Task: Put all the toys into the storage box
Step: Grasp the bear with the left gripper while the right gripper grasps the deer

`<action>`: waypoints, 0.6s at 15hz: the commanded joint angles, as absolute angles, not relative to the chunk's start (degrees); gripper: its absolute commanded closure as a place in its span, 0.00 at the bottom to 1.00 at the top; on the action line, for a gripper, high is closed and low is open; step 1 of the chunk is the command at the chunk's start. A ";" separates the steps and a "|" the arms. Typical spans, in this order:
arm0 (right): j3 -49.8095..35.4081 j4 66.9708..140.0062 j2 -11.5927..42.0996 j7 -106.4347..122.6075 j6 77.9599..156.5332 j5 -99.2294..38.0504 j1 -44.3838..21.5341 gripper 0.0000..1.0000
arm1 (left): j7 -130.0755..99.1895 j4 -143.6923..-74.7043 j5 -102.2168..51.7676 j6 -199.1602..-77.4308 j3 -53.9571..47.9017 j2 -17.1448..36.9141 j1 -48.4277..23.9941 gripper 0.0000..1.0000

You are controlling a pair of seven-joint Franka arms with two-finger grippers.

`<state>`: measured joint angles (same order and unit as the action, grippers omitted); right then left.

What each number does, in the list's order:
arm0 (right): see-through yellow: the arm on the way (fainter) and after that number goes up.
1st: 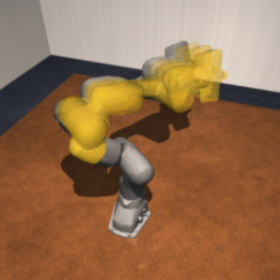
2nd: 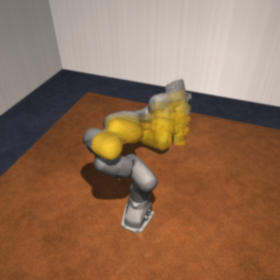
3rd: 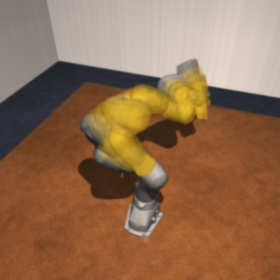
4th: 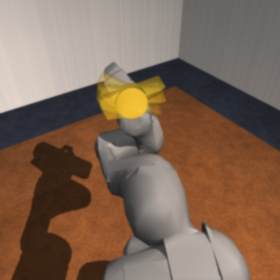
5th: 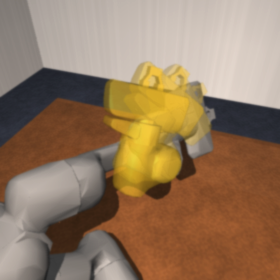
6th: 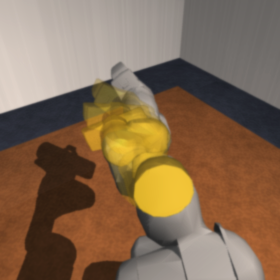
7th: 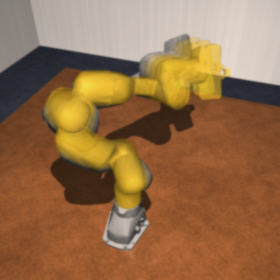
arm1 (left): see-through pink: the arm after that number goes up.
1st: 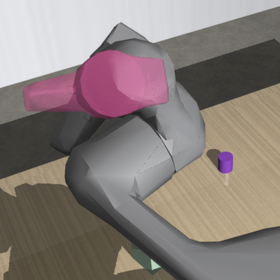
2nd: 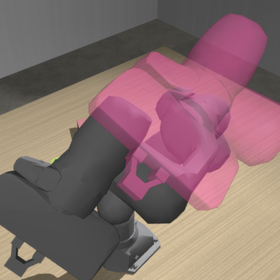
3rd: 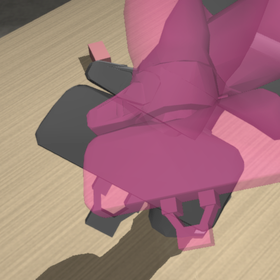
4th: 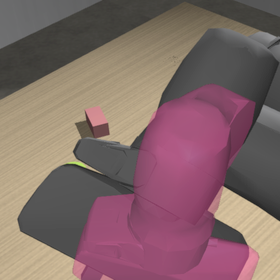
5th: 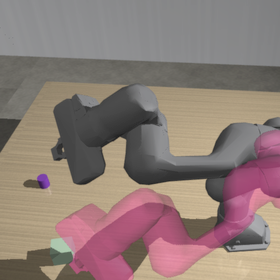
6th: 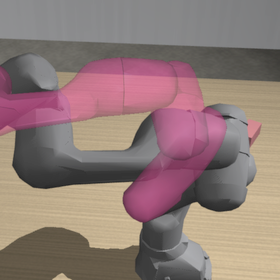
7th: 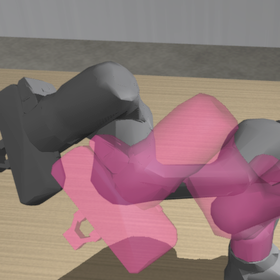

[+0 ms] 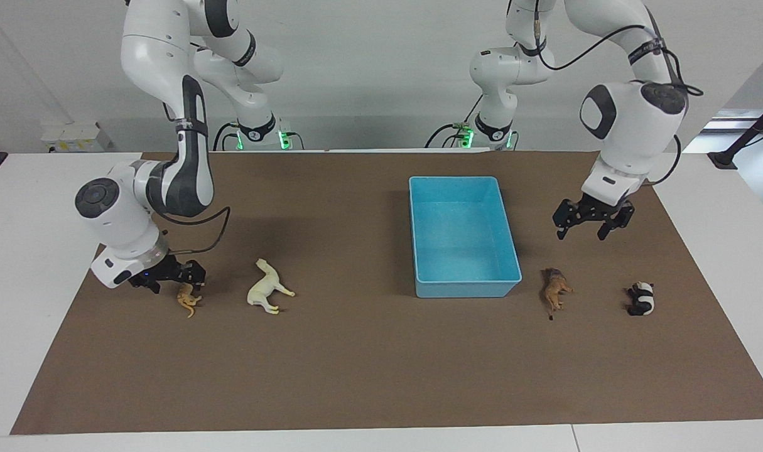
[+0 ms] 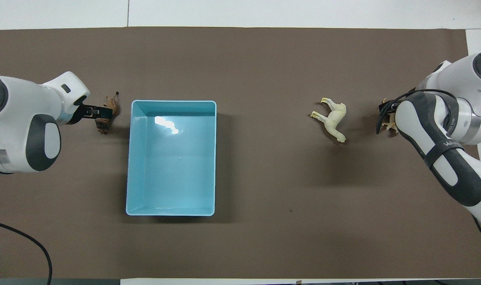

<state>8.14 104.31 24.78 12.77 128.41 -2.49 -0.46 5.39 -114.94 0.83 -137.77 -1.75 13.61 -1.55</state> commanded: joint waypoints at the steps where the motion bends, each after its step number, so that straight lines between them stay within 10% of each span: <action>1: 8.00 106.69 24.17 16.25 130.16 -3.60 -1.58 0.00 | 5.27 -108.65 2.20 -138.34 -1.14 19.76 -2.46 0.00; 9: 8.00 108.81 24.79 16.96 135.35 -3.60 -1.50 0.12 | 9.31 -105.82 3.34 -135.54 -1.14 22.41 -1.93 0.00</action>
<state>8.11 108.09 24.99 15.13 134.06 -2.50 -1.91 7.35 -107.08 2.12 -137.82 -1.39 21.84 -1.89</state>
